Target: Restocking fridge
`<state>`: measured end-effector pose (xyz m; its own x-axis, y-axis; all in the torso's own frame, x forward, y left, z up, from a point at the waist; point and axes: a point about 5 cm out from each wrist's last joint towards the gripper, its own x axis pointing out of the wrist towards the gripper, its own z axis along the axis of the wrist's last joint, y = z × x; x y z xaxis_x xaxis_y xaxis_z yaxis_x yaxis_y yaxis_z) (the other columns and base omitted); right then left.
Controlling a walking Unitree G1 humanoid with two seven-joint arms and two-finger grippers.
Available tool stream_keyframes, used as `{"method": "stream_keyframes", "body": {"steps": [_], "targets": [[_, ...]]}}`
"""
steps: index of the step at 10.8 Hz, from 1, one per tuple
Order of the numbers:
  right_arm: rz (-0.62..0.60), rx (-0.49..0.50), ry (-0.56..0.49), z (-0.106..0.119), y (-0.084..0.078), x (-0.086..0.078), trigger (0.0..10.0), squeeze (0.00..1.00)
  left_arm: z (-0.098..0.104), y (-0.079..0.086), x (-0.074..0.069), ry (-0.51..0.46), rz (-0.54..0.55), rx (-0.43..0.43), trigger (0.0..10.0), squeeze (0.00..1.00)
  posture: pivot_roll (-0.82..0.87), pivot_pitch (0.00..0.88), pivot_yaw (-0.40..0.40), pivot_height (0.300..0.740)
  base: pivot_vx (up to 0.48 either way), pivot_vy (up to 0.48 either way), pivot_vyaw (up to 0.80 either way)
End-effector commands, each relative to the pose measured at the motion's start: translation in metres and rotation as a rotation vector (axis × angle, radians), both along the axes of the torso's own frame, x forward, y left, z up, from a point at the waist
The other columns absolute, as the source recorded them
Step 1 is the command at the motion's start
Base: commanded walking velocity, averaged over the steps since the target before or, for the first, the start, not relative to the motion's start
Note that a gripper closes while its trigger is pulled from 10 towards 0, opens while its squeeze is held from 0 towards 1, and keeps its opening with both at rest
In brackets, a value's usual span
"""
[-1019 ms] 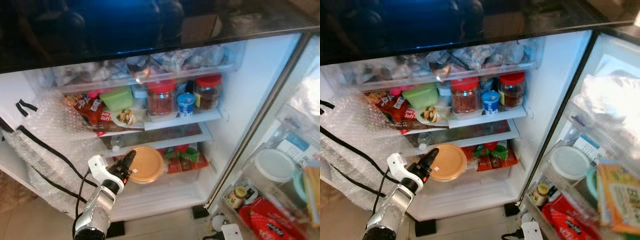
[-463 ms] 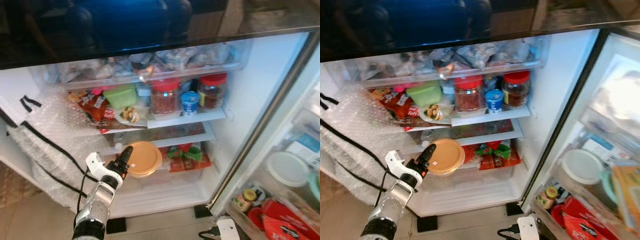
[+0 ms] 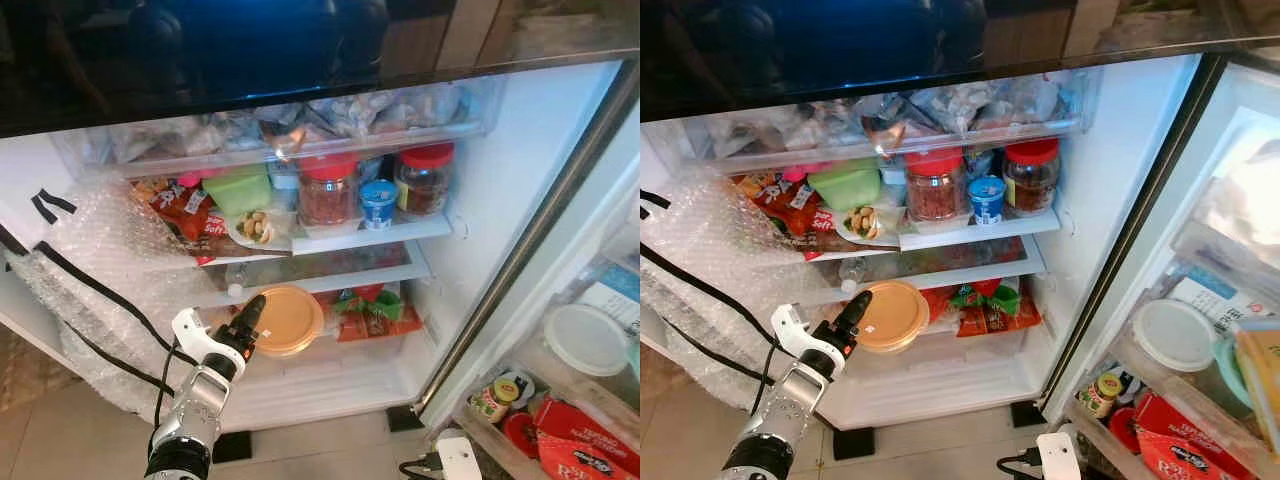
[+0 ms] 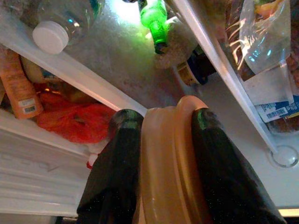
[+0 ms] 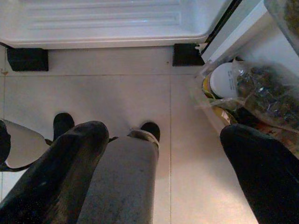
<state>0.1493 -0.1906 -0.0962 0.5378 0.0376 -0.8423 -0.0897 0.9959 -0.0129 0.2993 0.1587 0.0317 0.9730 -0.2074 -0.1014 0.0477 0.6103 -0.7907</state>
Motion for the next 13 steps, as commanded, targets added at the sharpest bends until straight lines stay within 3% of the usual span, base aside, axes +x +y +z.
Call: {"method": "stream_keyframes", "body": {"steps": [1, 7, 11, 13], "targets": [[0.006, 0.004, 0.009, -0.001, 0.004, -0.002, 10.0, 0.0, 0.001, 0.005, 0.001, -0.012, 0.015, -0.002, 10.0, 0.0, -0.12, 0.035, 0.057, 0.74, 0.0, 0.0, 0.0], [0.027, -0.034, 0.016, -0.001, 0.004, 0.0, 10.0, 0.0, 0.013, 0.003, 0.011, -0.054, 0.012, -0.007, 10.0, 0.0, -0.11, 0.037, 0.056, 0.735, 0.0, 0.0, 0.0], [0.044, -0.023, 0.019, -0.001, 0.006, -0.001, 10.0, 0.0, 0.014, 0.001, 0.012, -0.059, 0.005, -0.011, 10.0, 0.0, -0.11, 0.045, 0.052, 0.651, 0.0, 0.0, 0.0], [0.028, -0.029, 0.016, -0.001, 0.004, -0.001, 10.0, 0.0, 0.015, 0.0, 0.012, -0.061, -0.001, -0.008, 10.0, 0.0, -0.11, 0.048, 0.051, 0.647, 0.0, 0.0, 0.0]]}}
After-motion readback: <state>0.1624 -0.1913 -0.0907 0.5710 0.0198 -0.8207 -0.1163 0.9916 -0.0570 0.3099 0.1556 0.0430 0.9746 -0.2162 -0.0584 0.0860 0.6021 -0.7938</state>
